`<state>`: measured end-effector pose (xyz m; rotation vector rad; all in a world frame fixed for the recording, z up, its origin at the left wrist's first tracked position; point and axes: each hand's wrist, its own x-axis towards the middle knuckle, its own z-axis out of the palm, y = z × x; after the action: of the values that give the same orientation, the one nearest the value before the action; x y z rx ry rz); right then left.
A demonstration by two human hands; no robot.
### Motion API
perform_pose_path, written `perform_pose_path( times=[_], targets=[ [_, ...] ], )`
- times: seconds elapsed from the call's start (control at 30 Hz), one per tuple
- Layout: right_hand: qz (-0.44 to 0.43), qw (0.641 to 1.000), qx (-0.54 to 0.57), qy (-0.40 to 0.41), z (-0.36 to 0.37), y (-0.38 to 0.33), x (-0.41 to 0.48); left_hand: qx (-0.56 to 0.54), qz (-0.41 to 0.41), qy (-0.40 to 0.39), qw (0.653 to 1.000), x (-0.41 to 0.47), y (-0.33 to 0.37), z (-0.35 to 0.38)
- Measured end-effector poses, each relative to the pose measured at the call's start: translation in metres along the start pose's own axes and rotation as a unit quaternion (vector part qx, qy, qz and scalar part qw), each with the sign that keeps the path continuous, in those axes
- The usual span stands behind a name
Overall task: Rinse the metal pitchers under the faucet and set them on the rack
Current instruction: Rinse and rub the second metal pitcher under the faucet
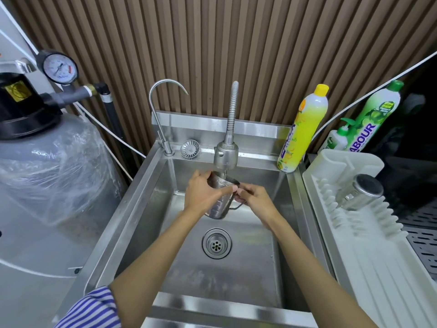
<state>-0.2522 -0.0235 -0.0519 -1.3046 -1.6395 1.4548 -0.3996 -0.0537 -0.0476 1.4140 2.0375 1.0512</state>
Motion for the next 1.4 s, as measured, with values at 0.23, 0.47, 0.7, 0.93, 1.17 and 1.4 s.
perform_pose_path(
  times=[0.23,0.47,0.7,0.93,1.17,1.4],
  targets=[
    [-0.027,0.937,-0.347,0.041,-0.022,-0.029,0.005,-0.291,-0.190,-0.154,0.925,-0.008,-0.011,0.021],
    [-0.126,0.844,-0.521,-0.024,0.012,-0.046,-0.003,-0.334,-0.185,-0.249,0.890,-0.004,-0.033,0.021],
    [-0.185,0.750,-0.627,-0.101,0.037,-0.030,-0.004,-0.215,-0.128,-0.237,0.939,-0.008,-0.055,0.026],
    [-0.215,0.698,-0.676,-0.101,0.047,-0.038,0.002,-0.148,-0.111,-0.174,0.967,-0.007,-0.052,0.038],
    [-0.217,0.698,-0.675,-0.095,0.048,-0.037,0.012,-0.212,-0.181,-0.162,0.947,-0.007,-0.049,0.043],
    [-0.179,0.962,-0.195,0.060,0.011,-0.007,0.004,-0.372,-0.218,-0.217,0.876,-0.009,-0.057,0.034]
  ],
)
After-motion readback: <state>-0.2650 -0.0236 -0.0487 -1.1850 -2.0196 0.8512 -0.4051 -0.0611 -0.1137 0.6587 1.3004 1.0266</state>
